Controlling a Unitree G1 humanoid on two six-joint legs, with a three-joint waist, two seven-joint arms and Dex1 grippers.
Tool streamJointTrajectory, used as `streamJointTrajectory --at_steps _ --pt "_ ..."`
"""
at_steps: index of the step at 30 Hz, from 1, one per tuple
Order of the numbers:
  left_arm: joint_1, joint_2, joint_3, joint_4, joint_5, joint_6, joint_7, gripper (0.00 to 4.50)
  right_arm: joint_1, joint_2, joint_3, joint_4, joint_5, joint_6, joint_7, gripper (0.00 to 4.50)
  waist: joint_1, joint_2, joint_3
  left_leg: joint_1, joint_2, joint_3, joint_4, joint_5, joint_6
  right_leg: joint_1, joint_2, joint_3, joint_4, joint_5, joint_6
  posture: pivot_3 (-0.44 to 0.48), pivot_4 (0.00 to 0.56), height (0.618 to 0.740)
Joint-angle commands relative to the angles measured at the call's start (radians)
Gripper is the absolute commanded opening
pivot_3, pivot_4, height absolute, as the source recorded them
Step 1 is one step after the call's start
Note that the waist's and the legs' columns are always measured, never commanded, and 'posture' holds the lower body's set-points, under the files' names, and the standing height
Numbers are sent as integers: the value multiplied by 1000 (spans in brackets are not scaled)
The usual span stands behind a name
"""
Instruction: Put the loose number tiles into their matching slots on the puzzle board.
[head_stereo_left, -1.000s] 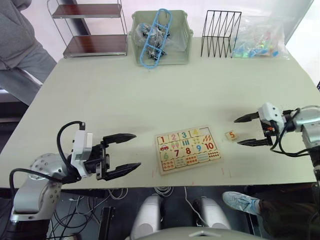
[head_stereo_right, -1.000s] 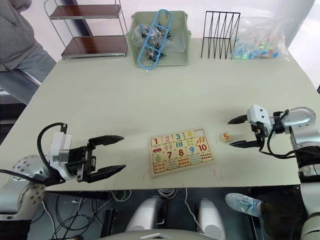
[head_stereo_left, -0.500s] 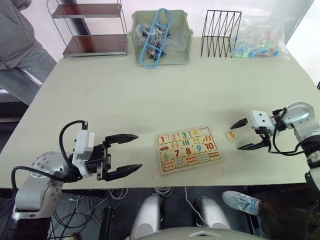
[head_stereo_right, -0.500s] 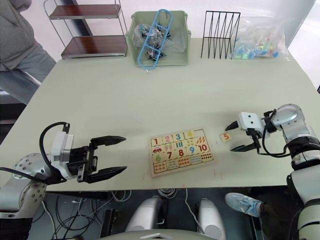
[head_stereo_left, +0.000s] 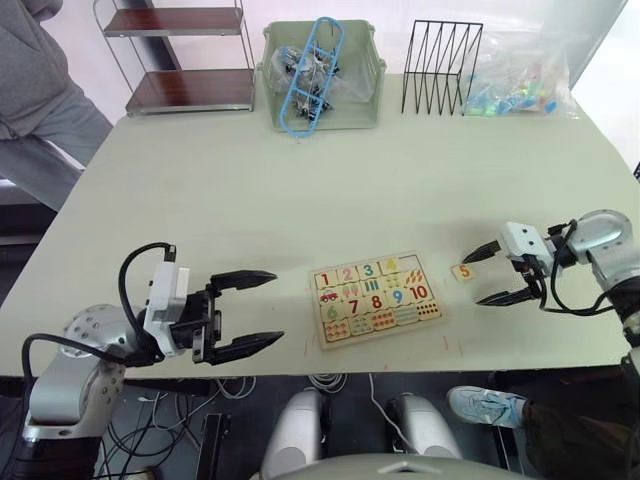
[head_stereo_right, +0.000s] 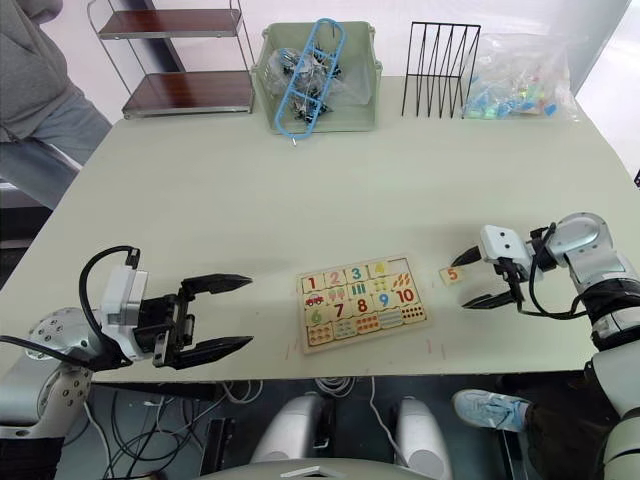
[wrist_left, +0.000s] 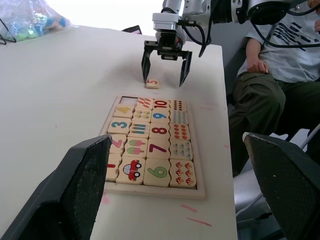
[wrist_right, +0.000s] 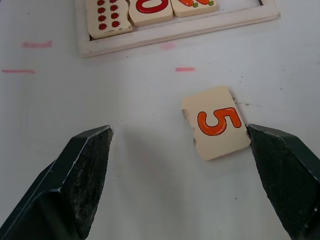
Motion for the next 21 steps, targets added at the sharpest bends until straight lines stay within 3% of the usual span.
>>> streamJointTrajectory --at_steps 1,10,21 --pt "-14 6 4 -11 -8 -12 -2 4500 22 -20 -42 -34 27 22 7 4391 0 0 0 0 0 0 0 0 0 0 0 0 0 0 0 0 150 740" --pt "-10 7 6 -10 -9 -14 -5 4500 131 0 -157 -141 37 65 1 4391 1 0 0 0 0 0 0 0 0 0 0 0 0 0 0 0 150 740" --pt "-7 7 4 -11 -8 -17 -8 4500 138 55 -246 -129 -27 68 -34 4391 0 0 0 0 0 0 0 0 0 0 5 0 0 0 0 0 150 740"
